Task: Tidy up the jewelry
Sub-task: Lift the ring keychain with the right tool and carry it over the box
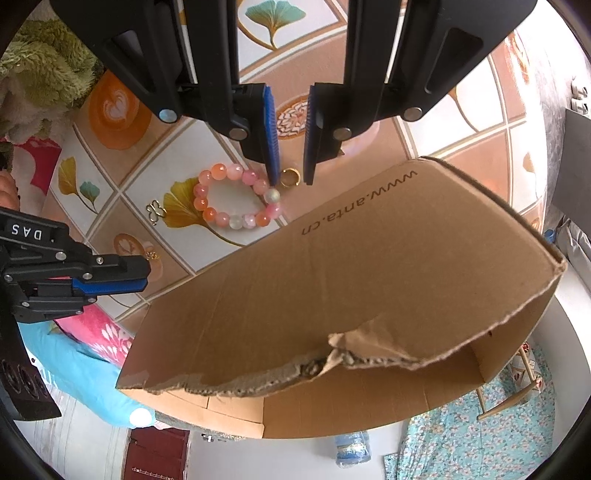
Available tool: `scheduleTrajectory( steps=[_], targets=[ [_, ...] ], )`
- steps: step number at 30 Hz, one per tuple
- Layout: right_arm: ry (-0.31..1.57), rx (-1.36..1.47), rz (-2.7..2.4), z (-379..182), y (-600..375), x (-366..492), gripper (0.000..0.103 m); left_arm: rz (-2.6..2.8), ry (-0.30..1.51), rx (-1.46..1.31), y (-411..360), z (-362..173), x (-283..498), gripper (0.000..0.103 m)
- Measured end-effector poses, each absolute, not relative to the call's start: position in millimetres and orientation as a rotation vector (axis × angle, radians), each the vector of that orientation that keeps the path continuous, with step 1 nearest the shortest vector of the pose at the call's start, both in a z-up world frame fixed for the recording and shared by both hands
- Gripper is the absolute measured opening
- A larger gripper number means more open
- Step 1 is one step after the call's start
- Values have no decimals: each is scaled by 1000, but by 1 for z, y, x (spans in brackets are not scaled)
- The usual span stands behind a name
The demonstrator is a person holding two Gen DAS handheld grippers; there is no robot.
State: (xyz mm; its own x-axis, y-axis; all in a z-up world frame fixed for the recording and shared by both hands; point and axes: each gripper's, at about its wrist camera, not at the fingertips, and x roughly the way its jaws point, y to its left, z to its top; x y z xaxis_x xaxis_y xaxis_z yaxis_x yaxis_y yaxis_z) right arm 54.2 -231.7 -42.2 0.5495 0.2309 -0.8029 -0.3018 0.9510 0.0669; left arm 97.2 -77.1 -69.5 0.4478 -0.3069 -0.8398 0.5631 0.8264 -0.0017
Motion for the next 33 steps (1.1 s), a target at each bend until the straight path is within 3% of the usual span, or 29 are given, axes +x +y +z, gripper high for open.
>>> scheduleTrajectory(
  steps=[33],
  targets=[
    [890, -59, 336, -36, -241, 47, 9, -563, 926, 261, -69, -56, 83, 9]
  ],
)
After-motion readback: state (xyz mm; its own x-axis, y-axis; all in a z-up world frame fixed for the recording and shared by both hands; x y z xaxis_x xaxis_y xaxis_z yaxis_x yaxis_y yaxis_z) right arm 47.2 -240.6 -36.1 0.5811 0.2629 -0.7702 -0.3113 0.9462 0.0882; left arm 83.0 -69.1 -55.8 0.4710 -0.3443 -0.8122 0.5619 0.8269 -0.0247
